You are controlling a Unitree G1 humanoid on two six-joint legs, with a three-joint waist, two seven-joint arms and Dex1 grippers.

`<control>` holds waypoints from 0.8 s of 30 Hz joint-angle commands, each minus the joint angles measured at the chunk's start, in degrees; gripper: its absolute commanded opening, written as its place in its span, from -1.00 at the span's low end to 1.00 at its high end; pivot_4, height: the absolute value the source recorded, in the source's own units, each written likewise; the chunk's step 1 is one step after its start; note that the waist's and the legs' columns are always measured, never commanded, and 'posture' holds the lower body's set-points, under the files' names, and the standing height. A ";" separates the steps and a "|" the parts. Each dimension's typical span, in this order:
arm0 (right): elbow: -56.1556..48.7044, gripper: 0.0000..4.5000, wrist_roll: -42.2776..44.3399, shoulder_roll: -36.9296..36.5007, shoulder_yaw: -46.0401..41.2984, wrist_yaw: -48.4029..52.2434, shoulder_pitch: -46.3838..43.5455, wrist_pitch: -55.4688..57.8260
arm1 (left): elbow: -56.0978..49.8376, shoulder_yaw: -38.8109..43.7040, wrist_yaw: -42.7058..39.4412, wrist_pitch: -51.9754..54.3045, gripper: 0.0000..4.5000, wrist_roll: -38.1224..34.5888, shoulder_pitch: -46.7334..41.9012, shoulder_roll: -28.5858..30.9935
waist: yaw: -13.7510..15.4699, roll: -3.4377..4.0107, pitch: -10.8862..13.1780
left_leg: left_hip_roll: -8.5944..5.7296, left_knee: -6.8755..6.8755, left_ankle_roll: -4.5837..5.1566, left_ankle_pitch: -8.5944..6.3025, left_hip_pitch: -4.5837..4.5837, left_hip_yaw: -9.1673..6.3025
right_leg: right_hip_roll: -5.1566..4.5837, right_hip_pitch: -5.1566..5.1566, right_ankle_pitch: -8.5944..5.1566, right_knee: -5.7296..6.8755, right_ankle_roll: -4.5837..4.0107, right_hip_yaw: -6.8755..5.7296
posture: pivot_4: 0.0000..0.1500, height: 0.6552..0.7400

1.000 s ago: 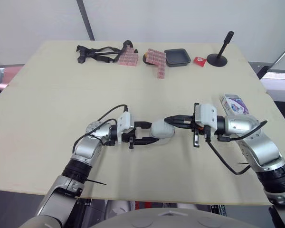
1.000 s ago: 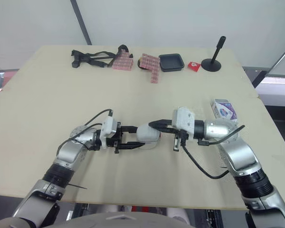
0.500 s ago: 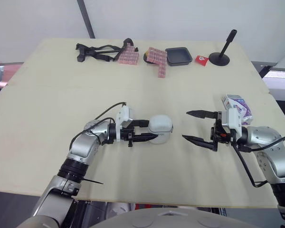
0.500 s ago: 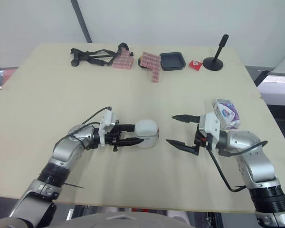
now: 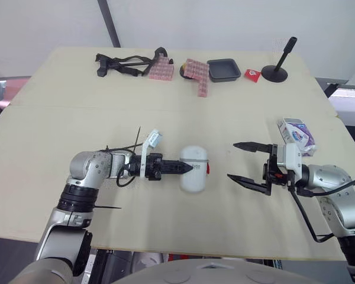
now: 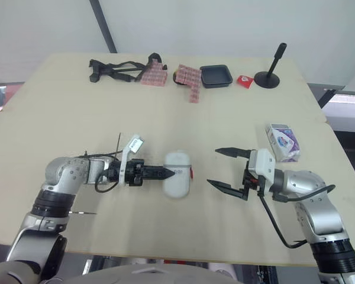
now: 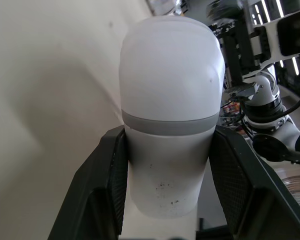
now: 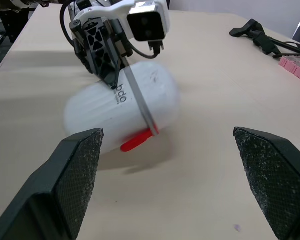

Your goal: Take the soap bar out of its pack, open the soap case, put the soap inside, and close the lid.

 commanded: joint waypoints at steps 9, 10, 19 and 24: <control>-1.17 0.99 0.66 -0.04 0.45 2.55 1.92 -2.89 | 6.61 2.84 10.64 9.74 -0.16 3.50 -3.97 -2.64 | -0.03 -0.02 0.01 | 0.00 -0.01 0.00 0.00 0.10 -0.05 | -0.03 0.11 0.00 -0.22 0.00 -0.03 | 1.00 1.00; -0.84 0.99 0.61 0.11 0.47 3.01 1.75 -3.82 | 6.83 2.26 10.53 9.32 -0.16 3.87 -4.15 -2.36 | -0.05 -0.02 0.01 | 0.00 -0.01 0.00 0.00 0.12 -0.05 | -0.03 0.14 0.00 -0.24 0.00 -0.04 | 1.00 1.00; 0.92 0.99 2.08 0.01 0.66 6.98 1.50 -6.50 | 7.79 -0.72 9.44 7.09 -0.16 4.84 -4.56 -0.72 | -0.21 -0.02 0.01 | 0.00 -0.05 0.00 0.00 0.24 -0.09 | -0.06 0.32 0.00 -0.35 0.00 -0.10 | 1.00 1.00; 2.12 1.00 1.76 -0.12 0.60 7.27 1.28 -6.56 | 7.32 -3.53 7.32 3.16 0.58 5.76 -4.56 1.20 | -0.33 0.00 -0.01 | 0.00 -0.09 -0.01 0.00 0.25 -0.12 | -0.05 0.33 0.00 -0.38 0.00 -0.13 | 1.00 1.00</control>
